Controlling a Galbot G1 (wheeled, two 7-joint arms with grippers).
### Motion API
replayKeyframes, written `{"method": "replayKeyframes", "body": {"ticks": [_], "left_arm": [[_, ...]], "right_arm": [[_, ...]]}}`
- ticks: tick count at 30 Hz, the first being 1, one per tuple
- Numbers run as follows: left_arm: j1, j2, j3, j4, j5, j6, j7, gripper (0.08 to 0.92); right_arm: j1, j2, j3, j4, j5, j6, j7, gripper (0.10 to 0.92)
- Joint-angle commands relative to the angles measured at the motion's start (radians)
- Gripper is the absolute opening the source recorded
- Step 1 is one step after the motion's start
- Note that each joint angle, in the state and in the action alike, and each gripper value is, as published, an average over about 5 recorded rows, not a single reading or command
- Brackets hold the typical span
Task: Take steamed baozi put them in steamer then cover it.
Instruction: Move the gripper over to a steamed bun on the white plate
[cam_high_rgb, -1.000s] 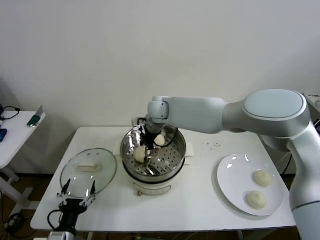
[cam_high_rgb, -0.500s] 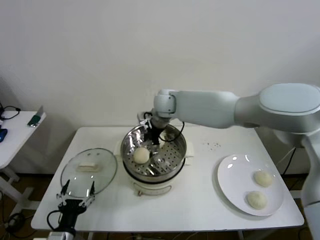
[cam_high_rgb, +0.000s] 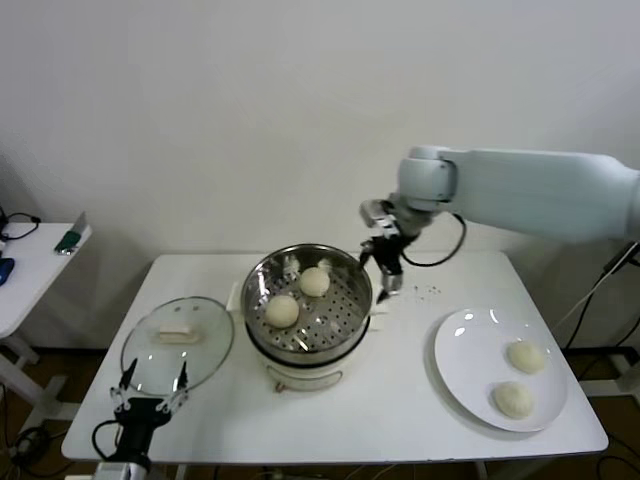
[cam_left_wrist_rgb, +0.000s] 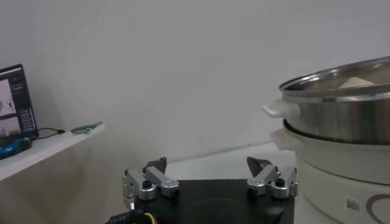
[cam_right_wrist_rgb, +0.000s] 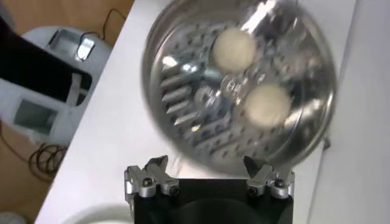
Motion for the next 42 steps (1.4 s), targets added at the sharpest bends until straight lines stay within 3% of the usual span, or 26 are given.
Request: {"method": "replayKeyframes", "body": {"ticks": [1, 11, 19, 42], "left_arm": [[0.015, 0.001, -0.013, -0.011, 0.003, 0.008, -0.005, 0.823], [0.039, -0.012, -0.022, -0.02, 0.018, 0.016, -0.01, 0.823], [0.036, -0.019, -0.019, -0.012, 0.034, 0.017, -0.009, 0.823], [0.036, -0.029, -0.019, 0.012, 0.047, 0.008, -0.008, 0.823]], "right_arm": [[-0.118, -0.396, 0.037, 0.153, -0.317, 0.036, -0.052, 0.823], [-0.502, -0.56, 0.297, 0.111, -0.512, 0.063, -0.074, 0.823], [-0.812, -0.592, 0.567, 0.072, -0.606, 0.063, -0.065, 0.823], [-0.83, -0.484, 0.557, -0.045, -0.644, 0.068, -0.053, 0.823]]}}
